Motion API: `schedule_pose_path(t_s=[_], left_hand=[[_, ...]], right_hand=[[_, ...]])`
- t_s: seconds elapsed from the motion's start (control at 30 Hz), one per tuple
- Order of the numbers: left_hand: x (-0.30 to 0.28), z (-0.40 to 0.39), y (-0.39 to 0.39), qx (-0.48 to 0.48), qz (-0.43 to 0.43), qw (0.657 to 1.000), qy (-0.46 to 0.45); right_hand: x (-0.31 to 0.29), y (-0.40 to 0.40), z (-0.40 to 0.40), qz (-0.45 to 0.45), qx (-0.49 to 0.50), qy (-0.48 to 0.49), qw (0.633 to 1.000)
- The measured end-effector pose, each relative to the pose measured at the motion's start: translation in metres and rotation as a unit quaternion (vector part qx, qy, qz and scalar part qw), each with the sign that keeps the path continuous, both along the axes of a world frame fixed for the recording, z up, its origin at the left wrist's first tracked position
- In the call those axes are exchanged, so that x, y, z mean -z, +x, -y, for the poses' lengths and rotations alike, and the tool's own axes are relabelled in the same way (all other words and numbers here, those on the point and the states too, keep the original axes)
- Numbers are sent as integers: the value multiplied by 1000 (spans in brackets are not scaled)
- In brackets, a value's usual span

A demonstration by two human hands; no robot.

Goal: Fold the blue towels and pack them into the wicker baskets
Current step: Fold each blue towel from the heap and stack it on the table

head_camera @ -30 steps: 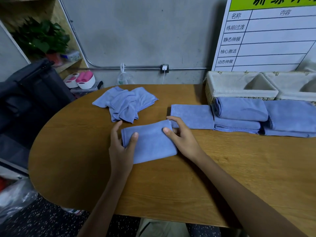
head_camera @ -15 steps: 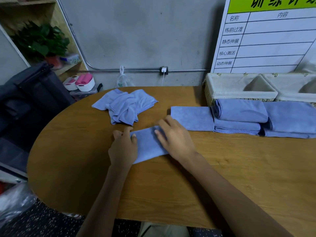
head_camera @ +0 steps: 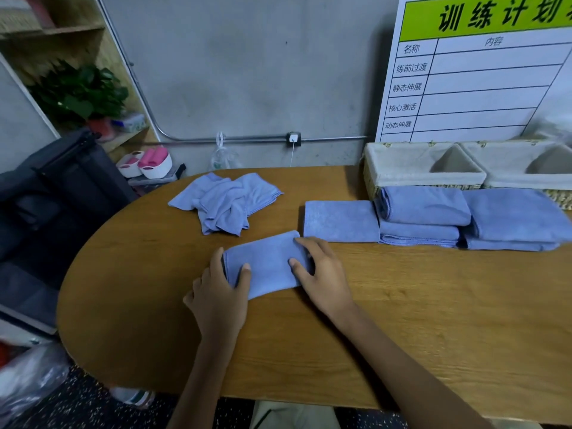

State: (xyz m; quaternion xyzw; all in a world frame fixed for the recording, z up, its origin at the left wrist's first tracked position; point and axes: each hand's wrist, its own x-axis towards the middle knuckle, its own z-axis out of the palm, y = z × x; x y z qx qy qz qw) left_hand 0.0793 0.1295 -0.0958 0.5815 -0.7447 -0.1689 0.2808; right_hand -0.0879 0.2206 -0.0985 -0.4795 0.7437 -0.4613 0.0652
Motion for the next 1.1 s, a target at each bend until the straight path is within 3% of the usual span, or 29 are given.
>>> schedule_pose_path(t_s=[0.17,0.3,0.5,0.87,1.0,1.1], left_hand=[[-2,-5,0,0,7,1000,20],[-8,6,0,39,-18,996,72],[-10,9,2,87,-73,990,77],[0,-4,2,79,-119,989,38],[-2,-5,3,79,-114,989,49],[0,2,4,84,-100,989,72]], right_hand=[[-9,-3,0,154,20,-20,988],[-23,-5,-2,300,-6,-23,954],[-39,-4,-1,414,-37,-36,909],[-35,2,2,456,-75,-78,884],[-32,1,0,401,-53,-137,904],[-34,2,-4,310,-64,-156,936]])
